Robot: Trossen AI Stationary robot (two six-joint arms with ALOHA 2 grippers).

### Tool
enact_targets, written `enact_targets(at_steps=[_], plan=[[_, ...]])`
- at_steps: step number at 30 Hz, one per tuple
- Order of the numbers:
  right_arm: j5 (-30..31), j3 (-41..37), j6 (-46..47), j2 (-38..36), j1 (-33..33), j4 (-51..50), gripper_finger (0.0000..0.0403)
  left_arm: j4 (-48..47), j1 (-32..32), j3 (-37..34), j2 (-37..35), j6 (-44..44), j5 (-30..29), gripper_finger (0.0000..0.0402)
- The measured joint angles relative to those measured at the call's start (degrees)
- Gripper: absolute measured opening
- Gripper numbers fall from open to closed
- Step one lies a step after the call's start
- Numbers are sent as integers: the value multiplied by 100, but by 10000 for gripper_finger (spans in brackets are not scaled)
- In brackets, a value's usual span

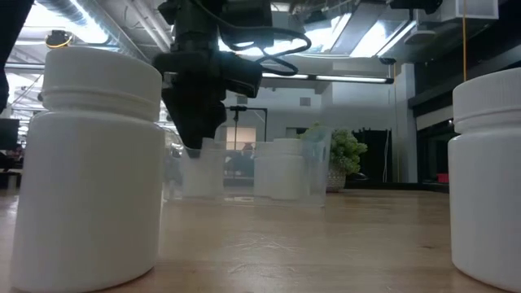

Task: Pick and place pill bottles into a basket
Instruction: Put the white pill bottle into the transparent bin

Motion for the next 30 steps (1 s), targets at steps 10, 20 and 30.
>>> enact_targets(at_steps=[10, 20, 30], plan=[[2, 0, -114, 2, 1, -35, 268, -1005, -116, 713, -1, -7, 121, 343], [-2, 0, -129, 3, 0, -273, 268, -3197, -277, 2448, -21, 90, -2056, 337], [-953, 7, 25, 192, 437, -641, 268, -3873, -149, 3204, -1079, -2120, -5856, 322]])
